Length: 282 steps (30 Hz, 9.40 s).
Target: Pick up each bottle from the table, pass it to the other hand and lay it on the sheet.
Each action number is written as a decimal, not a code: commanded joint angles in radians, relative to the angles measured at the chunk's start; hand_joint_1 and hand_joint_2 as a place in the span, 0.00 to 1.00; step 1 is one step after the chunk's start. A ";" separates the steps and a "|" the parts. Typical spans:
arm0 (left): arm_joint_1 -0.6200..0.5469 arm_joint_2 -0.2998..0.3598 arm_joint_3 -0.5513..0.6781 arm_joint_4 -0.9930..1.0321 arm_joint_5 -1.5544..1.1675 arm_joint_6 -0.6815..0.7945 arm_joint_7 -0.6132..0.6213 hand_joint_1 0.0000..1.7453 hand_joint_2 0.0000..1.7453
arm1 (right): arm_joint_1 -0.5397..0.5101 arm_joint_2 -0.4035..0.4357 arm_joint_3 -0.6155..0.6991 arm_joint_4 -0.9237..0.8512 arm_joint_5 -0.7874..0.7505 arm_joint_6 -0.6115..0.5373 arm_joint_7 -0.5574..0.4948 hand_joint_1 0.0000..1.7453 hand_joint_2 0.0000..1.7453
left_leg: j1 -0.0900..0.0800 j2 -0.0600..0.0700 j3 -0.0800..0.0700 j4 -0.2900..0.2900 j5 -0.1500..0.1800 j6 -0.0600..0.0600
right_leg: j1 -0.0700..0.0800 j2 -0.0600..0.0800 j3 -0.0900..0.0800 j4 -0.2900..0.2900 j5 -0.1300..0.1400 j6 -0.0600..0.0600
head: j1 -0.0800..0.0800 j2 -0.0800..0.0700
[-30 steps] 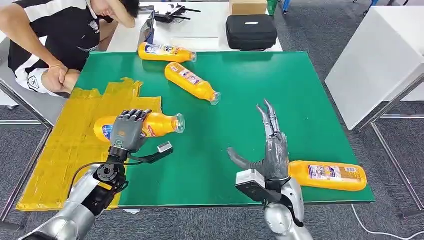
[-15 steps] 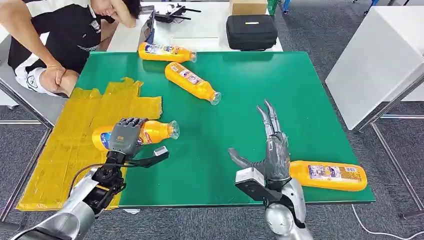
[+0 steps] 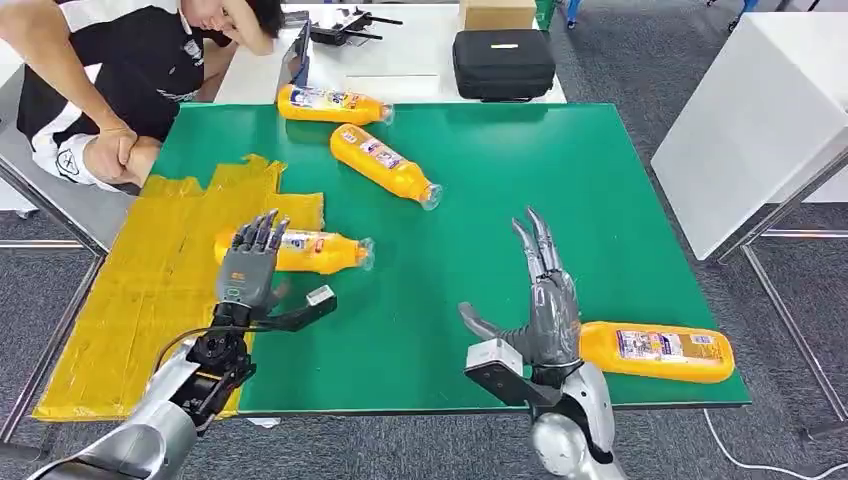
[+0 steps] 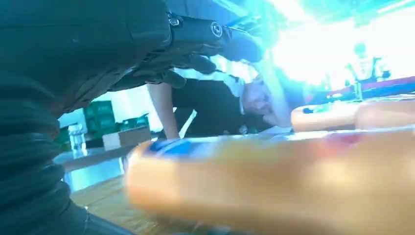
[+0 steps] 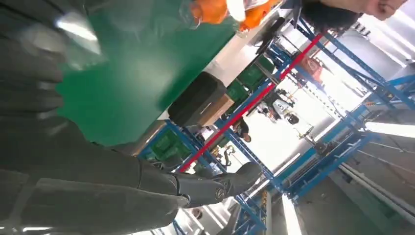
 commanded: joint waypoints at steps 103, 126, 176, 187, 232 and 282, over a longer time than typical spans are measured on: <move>0.171 -0.268 -0.294 -0.405 1.372 -0.867 -0.595 0.00 1.00 | -0.014 -0.421 -0.533 0.576 0.349 0.683 0.160 0.16 1.00 | 0.000 -0.003 0.002 -0.001 0.000 0.000 | 0.000 -0.002 0.005 -0.005 0.001 0.002 | 0.000 0.000; 0.187 -0.262 -0.273 -0.422 1.369 -0.839 -0.592 0.00 1.00 | -0.095 -0.272 -0.531 0.444 0.357 0.479 0.143 1.00 1.00 | -0.001 0.018 -0.004 -0.001 0.006 0.005 | -0.001 0.019 -0.004 -0.007 0.020 0.008 | 0.000 0.000; 0.153 -0.227 -0.262 -0.573 1.395 -0.780 -0.536 0.00 1.00 | -0.291 0.059 -0.199 0.578 -0.438 0.366 -0.144 1.00 1.00 | 0.002 0.006 -0.030 -0.002 0.025 0.000 | 0.002 0.010 -0.030 -0.002 0.029 0.003 | -0.002 0.000; 0.127 -0.228 -0.265 -0.523 1.399 -0.755 -0.540 0.00 1.00 | -0.306 0.055 -0.083 0.621 -0.462 0.388 -0.146 1.00 1.00 | 0.001 0.004 -0.029 -0.002 0.025 0.000 | 0.001 0.009 -0.030 -0.001 0.028 0.003 | -0.002 0.000; 0.122 -0.249 -0.278 -0.500 1.471 -0.782 -0.575 1.00 1.00 | -0.256 0.046 0.074 0.421 -0.560 0.453 -0.171 1.00 1.00 | 0.001 0.002 -0.031 -0.001 0.025 0.000 | 0.002 0.006 -0.031 -0.001 0.027 0.003 | -0.002 0.000; -0.006 -0.127 -0.105 -0.353 0.153 -0.002 -0.312 1.00 1.00 | -0.088 0.016 -0.051 0.023 -0.658 0.468 -0.132 0.00 1.00 | 0.001 0.002 -0.030 -0.001 0.025 -0.001 | 0.001 0.006 -0.031 -0.001 0.027 0.003 | -0.001 0.000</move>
